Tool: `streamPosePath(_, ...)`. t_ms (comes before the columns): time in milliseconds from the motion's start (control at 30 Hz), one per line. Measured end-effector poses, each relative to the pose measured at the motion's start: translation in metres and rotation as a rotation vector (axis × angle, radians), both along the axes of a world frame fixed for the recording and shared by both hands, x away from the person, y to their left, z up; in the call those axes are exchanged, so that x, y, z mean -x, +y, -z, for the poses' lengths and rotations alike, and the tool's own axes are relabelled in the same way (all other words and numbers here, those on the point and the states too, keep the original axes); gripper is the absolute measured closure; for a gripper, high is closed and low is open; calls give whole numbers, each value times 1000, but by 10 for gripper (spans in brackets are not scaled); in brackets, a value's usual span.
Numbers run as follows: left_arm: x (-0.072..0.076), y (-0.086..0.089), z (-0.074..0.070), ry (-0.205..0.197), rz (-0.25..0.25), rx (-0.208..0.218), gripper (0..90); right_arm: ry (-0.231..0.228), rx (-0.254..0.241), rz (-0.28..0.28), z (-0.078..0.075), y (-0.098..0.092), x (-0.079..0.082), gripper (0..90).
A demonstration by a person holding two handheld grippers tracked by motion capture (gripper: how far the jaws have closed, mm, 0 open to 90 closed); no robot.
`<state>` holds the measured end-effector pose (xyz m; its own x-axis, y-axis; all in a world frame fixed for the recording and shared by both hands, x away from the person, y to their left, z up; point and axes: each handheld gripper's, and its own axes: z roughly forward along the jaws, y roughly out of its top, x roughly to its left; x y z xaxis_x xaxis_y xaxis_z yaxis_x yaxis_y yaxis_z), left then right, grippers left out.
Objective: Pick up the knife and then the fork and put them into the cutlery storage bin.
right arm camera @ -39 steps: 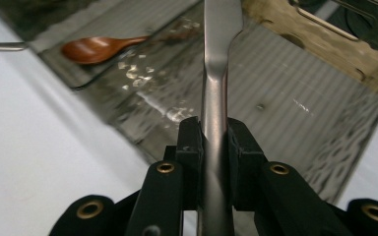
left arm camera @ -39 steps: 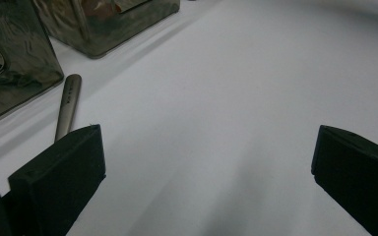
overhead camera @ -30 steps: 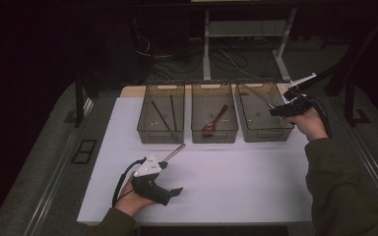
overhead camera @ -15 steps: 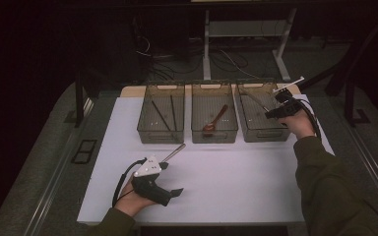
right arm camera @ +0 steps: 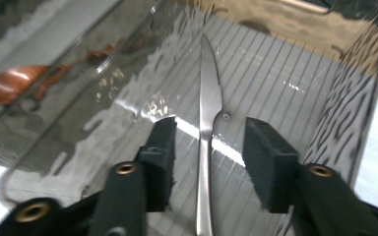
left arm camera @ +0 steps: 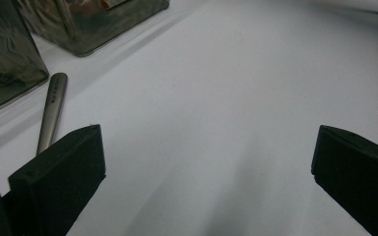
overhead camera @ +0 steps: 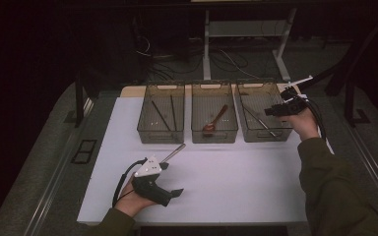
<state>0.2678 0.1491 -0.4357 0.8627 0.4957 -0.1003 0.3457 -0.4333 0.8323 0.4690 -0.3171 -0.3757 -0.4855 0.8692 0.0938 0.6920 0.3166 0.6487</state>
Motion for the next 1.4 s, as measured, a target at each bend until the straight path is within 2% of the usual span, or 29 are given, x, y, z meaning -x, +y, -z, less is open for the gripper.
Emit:
streamPosePath(167, 0, 0, 0, 0, -2, 1, 0, -56, -42, -1, -8, -3, 12, 418)
streamPosePath(400, 0, 1, 0, 2, -4, 2, 0, -150, -101, -36, -19, -4, 38, 283)
streamPosePath(600, 0, 1, 1, 9, -4, 0, 0, -201, -101, -77, -24, 2, 65, 202)
streamPosePath(767, 0, 1, 1, 12, -1, -5, 0, -215, -118, -112, -23, 5, 84, 187)
streamPosePath(833, 0, 1, 1, 13, -2, -4, 0, -219, -146, -136, -22, 7, 93, 187)
streamPosePath(967, 0, 1, 1, 13, -4, -4, 0, -237, -160, -175, -18, 13, 109, 187)
streamPosePath(1133, 0, 1, 2, 14, -4, -5, 0, -240, -168, -206, -10, 22, 125, 182)
streamPosePath(1300, 0, 1, 1, 12, -8, -1, 0, -240, -199, -209, 2, 27, 141, 181)
streamPosePath(1400, 0, 2, 0, 11, -11, -2, 0, -270, -197, -204, 11, 31, 152, 180)
